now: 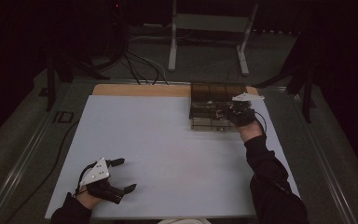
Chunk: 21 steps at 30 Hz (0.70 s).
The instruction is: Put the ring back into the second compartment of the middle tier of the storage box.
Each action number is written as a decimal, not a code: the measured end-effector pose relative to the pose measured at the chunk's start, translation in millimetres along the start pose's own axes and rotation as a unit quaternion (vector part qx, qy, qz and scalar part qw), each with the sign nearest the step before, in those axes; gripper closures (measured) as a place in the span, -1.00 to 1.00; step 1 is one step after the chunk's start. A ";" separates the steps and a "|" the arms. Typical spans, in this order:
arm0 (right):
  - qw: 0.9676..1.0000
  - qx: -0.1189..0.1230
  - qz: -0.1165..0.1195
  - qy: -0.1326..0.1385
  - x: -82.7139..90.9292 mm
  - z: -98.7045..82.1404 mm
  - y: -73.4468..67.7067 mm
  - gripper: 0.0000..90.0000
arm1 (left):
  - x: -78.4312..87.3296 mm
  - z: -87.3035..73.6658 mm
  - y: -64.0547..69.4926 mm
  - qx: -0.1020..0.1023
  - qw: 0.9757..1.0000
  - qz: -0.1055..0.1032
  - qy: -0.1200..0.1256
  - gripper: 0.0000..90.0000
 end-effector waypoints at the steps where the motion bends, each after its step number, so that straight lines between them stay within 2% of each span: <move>1: 1.000 -0.001 -0.001 0.001 -0.9 0.1 0.9 0.93 | 0.3 0.4 -0.1 -0.001 1.000 0.001 0.001 -0.98; 3: 1.000 -0.005 0.000 0.001 -2.8 0.2 1.9 0.92 | 0.4 0.3 -0.1 -0.001 1.000 0.001 0.002 -0.98; 4: 1.000 -0.008 0.000 0.004 -3.5 0.5 2.7 0.78 | 0.1 -0.3 -0.1 -0.001 1.000 0.000 0.000 -0.98; 5: 1.000 -0.008 0.000 0.004 -3.5 0.5 2.7 0.78 | 0.1 -0.3 -0.1 -0.001 1.000 0.000 0.000 -0.98; 6: 1.000 -0.011 0.004 0.011 -4.0 1.0 2.8 0.50 | -0.2 0.1 0.3 0.000 1.000 0.000 0.000 -0.98; 10: 1.000 -0.005 0.007 0.020 -1.8 0.4 0.3 0.13 | -0.5 -0.1 0.2 -0.001 1.000 -0.001 -0.001 -0.98; 14: 1.000 -0.004 0.020 0.022 1.6 0.5 -4.5 -0.17 | -0.7 0.7 0.4 -0.001 1.000 -0.001 0.001 -0.98; 15: 1.000 -0.004 0.020 0.022 1.6 0.5 -4.5 -0.17 | -0.7 0.7 0.4 -0.001 1.000 -0.001 0.001 -0.98; 17: 0.999 0.002 0.030 0.027 5.4 2.4 -8.8 -0.31 | -1.1 0.5 0.2 0.001 1.000 0.000 -0.001 -0.98; 21: 0.998 -0.005 0.046 0.040 12.7 5.7 -14.7 -0.42 | -1.2 2.0 -0.1 0.001 1.000 0.000 0.002 -0.98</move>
Point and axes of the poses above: each handheld gripper's, and its own axes: x roughly backward along the jaws, z roughly out of its top, y roughly to its right, the point moved 8 cm from there along -x, roughly forward along the jaws, and after that the axes turned 11 degrees about -y, right-handed, at the moved point
